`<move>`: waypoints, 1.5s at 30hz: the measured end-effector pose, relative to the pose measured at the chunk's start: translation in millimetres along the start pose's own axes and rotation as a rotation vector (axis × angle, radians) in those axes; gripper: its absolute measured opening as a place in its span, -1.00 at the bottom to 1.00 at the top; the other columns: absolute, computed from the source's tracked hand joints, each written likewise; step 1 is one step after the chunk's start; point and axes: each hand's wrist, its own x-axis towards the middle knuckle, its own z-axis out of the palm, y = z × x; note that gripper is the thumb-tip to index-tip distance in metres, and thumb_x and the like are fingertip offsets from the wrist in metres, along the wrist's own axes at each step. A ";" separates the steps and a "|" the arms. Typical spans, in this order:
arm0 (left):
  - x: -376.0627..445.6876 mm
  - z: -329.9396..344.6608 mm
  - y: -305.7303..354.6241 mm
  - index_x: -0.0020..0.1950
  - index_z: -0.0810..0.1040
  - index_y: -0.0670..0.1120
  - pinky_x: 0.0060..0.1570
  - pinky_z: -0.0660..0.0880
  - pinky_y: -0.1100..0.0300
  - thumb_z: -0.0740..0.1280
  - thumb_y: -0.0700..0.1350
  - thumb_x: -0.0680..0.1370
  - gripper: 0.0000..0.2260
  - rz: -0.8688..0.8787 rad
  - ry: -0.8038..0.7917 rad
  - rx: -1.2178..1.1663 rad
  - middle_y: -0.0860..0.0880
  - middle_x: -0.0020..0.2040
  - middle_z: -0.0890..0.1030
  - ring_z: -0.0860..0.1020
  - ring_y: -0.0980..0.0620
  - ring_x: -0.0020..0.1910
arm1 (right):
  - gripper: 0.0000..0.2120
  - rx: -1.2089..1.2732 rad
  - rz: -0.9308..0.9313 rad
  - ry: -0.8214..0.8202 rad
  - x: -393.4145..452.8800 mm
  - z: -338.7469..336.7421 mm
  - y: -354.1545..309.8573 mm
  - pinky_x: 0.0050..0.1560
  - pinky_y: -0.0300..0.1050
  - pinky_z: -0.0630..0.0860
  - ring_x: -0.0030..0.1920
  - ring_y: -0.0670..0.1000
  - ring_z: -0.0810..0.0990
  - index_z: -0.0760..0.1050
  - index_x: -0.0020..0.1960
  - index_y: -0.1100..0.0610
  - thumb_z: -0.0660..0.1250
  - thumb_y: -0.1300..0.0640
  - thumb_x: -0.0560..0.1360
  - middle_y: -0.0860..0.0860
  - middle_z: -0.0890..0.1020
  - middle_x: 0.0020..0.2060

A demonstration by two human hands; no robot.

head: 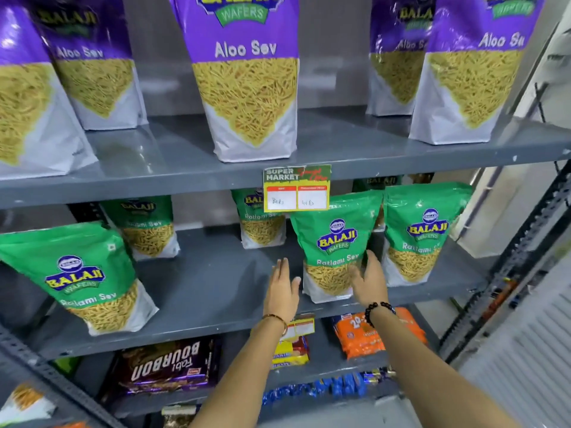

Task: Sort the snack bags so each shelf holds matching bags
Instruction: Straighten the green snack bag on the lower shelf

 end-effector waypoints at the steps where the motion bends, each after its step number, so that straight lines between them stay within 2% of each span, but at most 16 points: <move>1: 2.8 5.0 -0.7 0.48 0.05 -0.15 0.44 0.13 0.08 0.13 -0.11 0.58 -0.50 -0.021 -0.027 -0.025 -0.15 0.53 0.11 0.10 -0.10 0.51 | -0.42 0.007 0.044 -0.028 5.0 -0.1 4.9 0.42 0.16 0.25 0.43 0.20 0.26 0.06 0.47 0.22 0.19 0.21 0.51 0.18 0.26 0.45; 5: 15.5 20.8 -2.1 0.48 0.06 -0.14 0.43 0.17 0.06 0.22 -0.14 0.55 -0.44 -0.100 -0.108 -0.130 -0.14 0.52 0.15 0.16 -0.10 0.49 | -0.30 0.037 0.094 -0.169 21.5 1.3 18.4 0.37 0.17 0.32 0.34 0.11 0.35 0.05 0.47 0.14 0.29 0.33 0.42 0.06 0.36 0.36; 7: 21.3 26.0 -3.6 0.48 0.08 -0.15 0.42 0.20 0.03 0.26 -0.15 0.53 -0.42 -0.119 -0.146 -0.161 -0.15 0.51 0.20 0.21 -0.12 0.47 | -0.26 0.097 0.129 -0.201 27.5 2.9 21.4 0.31 0.07 0.35 0.26 0.03 0.35 0.10 0.44 0.11 0.32 0.40 0.36 0.03 0.40 0.26; 10: 27.0 28.3 -9.5 0.45 0.20 -0.10 0.34 0.34 0.01 0.33 -0.18 0.47 -0.42 -0.127 -0.174 -0.214 -0.15 0.42 0.39 0.36 -0.14 0.38 | -0.27 0.159 0.164 -0.213 33.3 6.6 20.4 0.15 -0.03 0.37 0.19 0.04 0.38 0.18 0.40 0.16 0.37 0.45 0.31 0.05 0.43 0.14; 12: 27.8 25.1 -16.6 0.39 0.28 -0.08 0.28 0.41 0.01 0.36 -0.21 0.43 -0.45 -0.134 -0.151 -0.252 -0.15 0.33 0.49 0.44 -0.14 0.31 | -0.29 0.167 0.164 -0.244 35.6 12.6 16.7 0.12 -0.01 0.40 0.17 0.08 0.41 0.23 0.36 0.20 0.41 0.43 0.28 0.08 0.45 0.11; 15: 26.8 11.5 -32.0 0.32 0.35 -0.09 0.21 0.44 0.08 0.41 -0.23 0.39 -0.48 -0.194 -0.079 -0.330 -0.15 0.25 0.54 0.49 -0.11 0.25 | -0.37 0.151 0.163 -0.299 36.8 30.8 11.8 0.20 0.18 0.47 0.18 0.18 0.49 0.34 0.25 0.19 0.48 0.36 0.24 0.15 0.53 0.12; 18: 24.9 -9.2 -48.4 0.26 0.38 -0.13 0.13 0.44 0.14 0.46 -0.22 0.35 -0.48 -0.248 -0.007 -0.347 -0.16 0.21 0.56 0.51 -0.11 0.19 | -0.47 0.193 0.156 -0.378 31.9 54.2 4.4 0.22 0.23 0.47 0.15 0.19 0.53 0.39 0.13 0.14 0.49 0.36 0.23 0.08 0.56 0.03; 21: 19.2 -31.1 -61.6 0.22 0.39 -0.18 0.18 0.45 0.06 0.47 -0.25 0.34 -0.51 -0.291 0.053 -0.365 -0.18 0.22 0.55 0.50 -0.13 0.21 | -0.53 0.226 0.150 -0.436 21.4 76.3 -7.6 0.18 0.20 0.50 0.00 0.09 0.54 0.37 0.07 0.16 0.46 0.40 0.26 -0.05 0.54 -0.15; 23: 14.6 -42.7 -68.8 0.23 0.38 -0.19 0.25 0.43 -0.02 0.47 -0.26 0.35 -0.50 -0.305 0.073 -0.371 -0.19 0.25 0.53 0.48 -0.14 0.25 | -0.55 0.234 0.139 -0.462 16.8 87.7 -11.6 0.15 0.17 0.51 -0.03 0.07 0.52 0.37 0.06 0.16 0.46 0.40 0.27 -0.08 0.52 -0.18; 26: 9.8 -52.1 -78.7 0.27 0.37 -0.20 0.30 0.39 -0.06 0.46 -0.25 0.36 -0.49 -0.310 0.082 -0.367 -0.20 0.29 0.50 0.45 -0.16 0.29 | -0.56 0.209 0.132 -0.471 14.7 95.4 -16.0 0.13 0.07 0.50 0.02 0.08 0.49 0.39 0.10 0.21 0.45 0.38 0.29 -0.07 0.52 -0.17; 30: 6.1 -49.6 -86.9 0.27 0.40 -0.17 0.28 0.36 0.02 0.43 -0.26 0.38 -0.52 -0.322 0.044 -0.344 -0.18 0.30 0.50 0.42 -0.14 0.32 | -0.48 0.142 0.167 -0.535 17.0 97.6 -9.9 0.16 -0.01 0.45 0.11 0.06 0.49 0.40 0.18 0.22 0.48 0.34 0.27 0.06 0.56 0.05; 33: 5.6 -44.4 -89.2 0.27 0.41 -0.16 0.18 0.37 0.15 0.42 -0.23 0.40 -0.54 -0.329 0.032 -0.320 -0.16 0.28 0.52 0.45 -0.12 0.29 | -0.43 0.057 0.188 -0.590 17.6 103.1 1.3 0.27 0.08 0.44 0.20 0.14 0.51 0.40 0.19 0.18 0.50 0.30 0.23 0.13 0.58 0.18; 35: 5.7 -42.4 -90.0 0.28 0.40 -0.16 0.12 0.35 0.20 0.42 -0.21 0.41 -0.54 -0.337 0.025 -0.302 -0.14 0.28 0.53 0.47 -0.10 0.26 | -0.46 0.040 0.184 -0.582 18.5 109.1 9.5 0.28 0.16 0.44 0.19 0.16 0.53 0.40 0.16 0.17 0.50 0.29 0.24 0.15 0.58 0.17; 38: 4.8 -41.0 -91.5 0.28 0.39 -0.17 0.14 0.36 0.17 0.42 -0.18 0.41 -0.54 -0.355 0.029 -0.302 -0.15 0.28 0.53 0.47 -0.10 0.26 | -0.50 0.051 0.182 -0.548 17.9 116.0 13.4 0.25 0.18 0.46 0.17 0.16 0.54 0.39 0.13 0.16 0.49 0.28 0.26 0.15 0.59 0.15; 45: 2.2 -41.4 -92.6 0.24 0.39 -0.22 0.14 0.41 0.13 0.42 -0.17 0.41 -0.56 -0.387 0.067 -0.293 -0.20 0.25 0.55 0.50 -0.12 0.22 | -0.48 0.005 0.190 -0.546 15.9 114.6 3.9 0.20 0.01 0.47 0.17 0.14 0.53 0.39 0.19 0.22 0.49 0.25 0.28 0.14 0.58 0.16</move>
